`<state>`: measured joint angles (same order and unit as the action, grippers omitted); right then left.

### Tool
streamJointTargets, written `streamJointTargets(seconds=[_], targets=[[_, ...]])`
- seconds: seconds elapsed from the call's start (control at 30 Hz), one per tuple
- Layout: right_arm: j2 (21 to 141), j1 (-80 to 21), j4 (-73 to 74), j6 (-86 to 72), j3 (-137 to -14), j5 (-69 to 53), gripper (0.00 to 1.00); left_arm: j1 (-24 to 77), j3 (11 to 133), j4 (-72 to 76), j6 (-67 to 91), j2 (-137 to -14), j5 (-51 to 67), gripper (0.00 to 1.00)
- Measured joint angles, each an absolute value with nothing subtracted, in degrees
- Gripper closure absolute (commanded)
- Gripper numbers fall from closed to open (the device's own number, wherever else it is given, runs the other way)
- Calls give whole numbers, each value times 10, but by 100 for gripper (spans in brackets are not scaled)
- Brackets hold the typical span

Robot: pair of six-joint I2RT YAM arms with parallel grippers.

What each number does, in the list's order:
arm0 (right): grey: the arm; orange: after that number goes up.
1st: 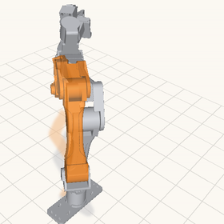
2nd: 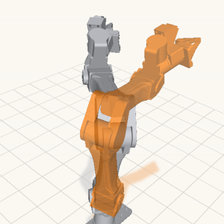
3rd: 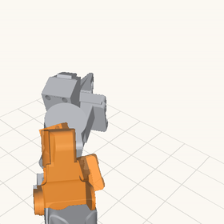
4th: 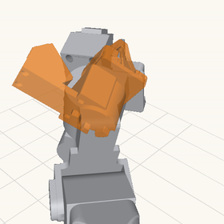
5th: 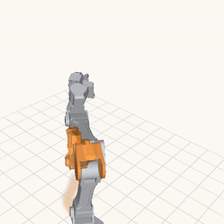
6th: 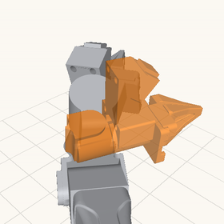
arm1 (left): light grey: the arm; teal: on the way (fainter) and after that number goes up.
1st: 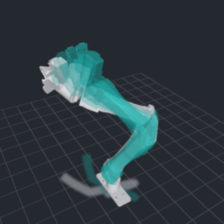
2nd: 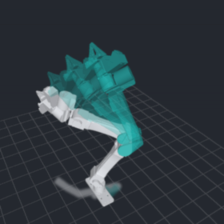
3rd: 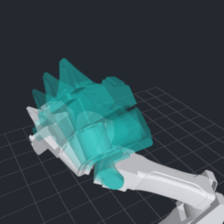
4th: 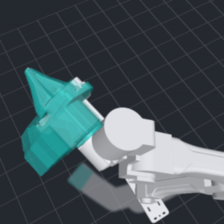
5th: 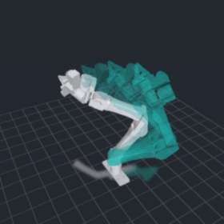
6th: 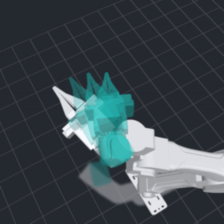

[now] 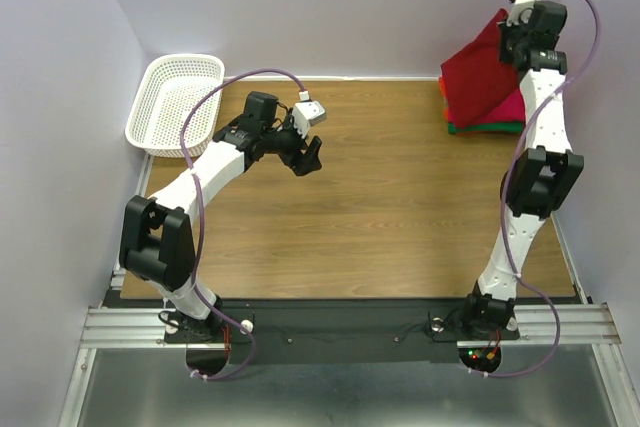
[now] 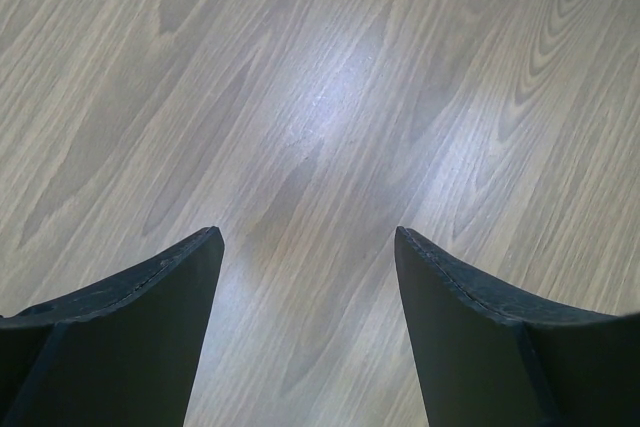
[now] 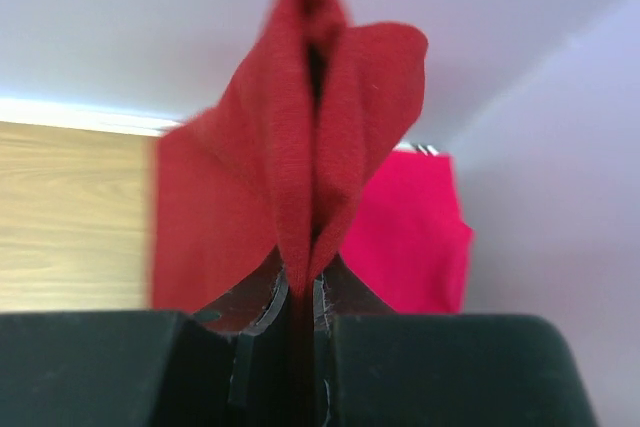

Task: Fold and stack the t-shirts
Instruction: Neatly place the folded tshirt to the corner

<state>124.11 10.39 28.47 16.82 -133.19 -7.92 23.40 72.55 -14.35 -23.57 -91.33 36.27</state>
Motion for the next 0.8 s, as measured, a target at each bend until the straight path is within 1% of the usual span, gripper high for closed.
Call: streamJointTargets(seconds=[0.17, 0.2, 0.27, 0.33, 0.37, 0.4, 0.43, 0.53, 0.63, 0.7, 0.8], targets=[[1311, 151, 270, 167, -1351, -86, 99, 234, 726, -144, -234, -913, 362, 18], [1329, 159, 266, 167, -1353, -87, 98, 234, 726, -144, -234, -913, 362, 18], [1355, 173, 263, 165, -1353, -88, 91, 234, 726, -144, -234, -913, 361, 18], [1376, 184, 255, 165, -1353, -85, 43, 234, 726, -144, -234, -913, 358, 17], [1388, 191, 251, 161, -1354, -77, 13, 234, 726, -144, -233, -913, 355, 15], [1395, 194, 250, 166, -1356, -73, 3, 234, 726, -144, -232, -913, 352, 14], [1400, 198, 249, 159, -1358, -66, 0, 232, 726, -144, -230, -913, 350, 14], [1407, 208, 248, 156, -1375, -55, 0, 224, 726, -144, -220, -913, 345, 7], [1393, 212, 236, 146, -1379, -65, 0, 203, 726, -145, -203, -913, 345, 4], [1363, 212, 233, 133, -1363, -91, 0, 182, 728, -147, -191, -913, 349, 4], [1272, 210, 227, 114, -1298, -140, 0, 143, 741, -156, -173, -913, 350, 3]])
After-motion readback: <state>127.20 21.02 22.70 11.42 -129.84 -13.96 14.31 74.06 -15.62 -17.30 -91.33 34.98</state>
